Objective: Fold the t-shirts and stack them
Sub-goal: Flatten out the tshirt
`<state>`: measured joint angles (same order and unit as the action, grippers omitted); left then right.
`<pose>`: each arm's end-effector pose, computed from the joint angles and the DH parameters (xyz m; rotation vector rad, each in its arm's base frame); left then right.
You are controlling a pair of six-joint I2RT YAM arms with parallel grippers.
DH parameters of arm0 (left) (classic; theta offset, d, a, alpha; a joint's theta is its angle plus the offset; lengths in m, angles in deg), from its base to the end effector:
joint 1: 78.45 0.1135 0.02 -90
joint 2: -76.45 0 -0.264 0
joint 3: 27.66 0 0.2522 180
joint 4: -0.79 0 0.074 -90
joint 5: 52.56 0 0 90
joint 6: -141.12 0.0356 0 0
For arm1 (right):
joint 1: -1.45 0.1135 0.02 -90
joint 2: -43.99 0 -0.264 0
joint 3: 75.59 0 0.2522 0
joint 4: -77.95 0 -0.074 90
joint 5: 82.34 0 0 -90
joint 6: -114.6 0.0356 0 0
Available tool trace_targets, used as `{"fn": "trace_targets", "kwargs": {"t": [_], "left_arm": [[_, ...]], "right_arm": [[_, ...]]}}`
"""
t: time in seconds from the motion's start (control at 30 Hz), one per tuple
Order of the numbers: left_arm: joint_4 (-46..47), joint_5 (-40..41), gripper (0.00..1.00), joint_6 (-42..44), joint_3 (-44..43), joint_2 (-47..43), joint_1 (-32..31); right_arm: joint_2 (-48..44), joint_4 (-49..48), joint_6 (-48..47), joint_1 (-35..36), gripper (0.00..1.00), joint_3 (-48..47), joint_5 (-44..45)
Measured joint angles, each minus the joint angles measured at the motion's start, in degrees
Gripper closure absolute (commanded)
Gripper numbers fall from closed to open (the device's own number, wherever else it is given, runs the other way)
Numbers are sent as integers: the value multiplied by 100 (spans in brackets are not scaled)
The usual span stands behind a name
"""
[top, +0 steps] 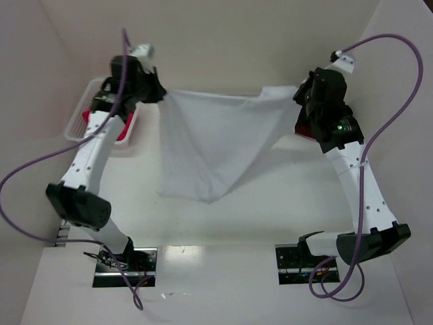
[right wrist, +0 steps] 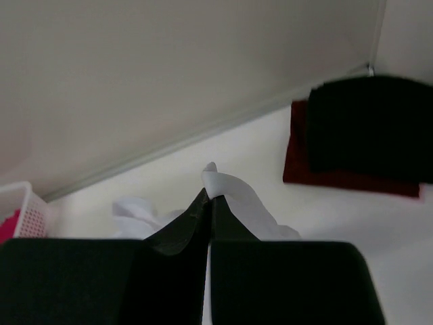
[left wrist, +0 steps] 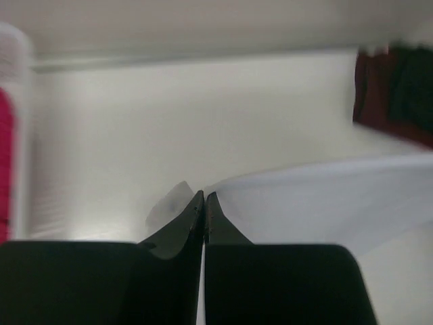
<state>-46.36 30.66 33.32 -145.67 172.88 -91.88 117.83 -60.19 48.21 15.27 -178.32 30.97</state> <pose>0.3713 -0.0930 0.4214 -0.0017 2.0448 -0.4631 0.2668 0.0511 0.4650 0.4371 1.7251 0.1054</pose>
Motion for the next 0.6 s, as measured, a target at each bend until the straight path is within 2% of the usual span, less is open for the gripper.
{"fn": "trace_targets", "kwargs": {"t": [0.13, 0.33, 0.5, 0.6], "left_arm": [[20, 573, 100, 98, -601, -929, 470], [-39, 922, 100, 157, -1106, -1515, 315], [-129, 1043, 100, 184, -1014, -1845, 315], [-146, 1049, 100, 232, -568, -2459, 315]], "right_arm": [[260, -243, -393, -11, 100, -1040, 125], [245, -584, -756, -11, 100, -1797, 155], [-90, -643, -852, -11, 100, -1832, -140], [-529, -597, -857, -11, 100, -1829, -461]]}}
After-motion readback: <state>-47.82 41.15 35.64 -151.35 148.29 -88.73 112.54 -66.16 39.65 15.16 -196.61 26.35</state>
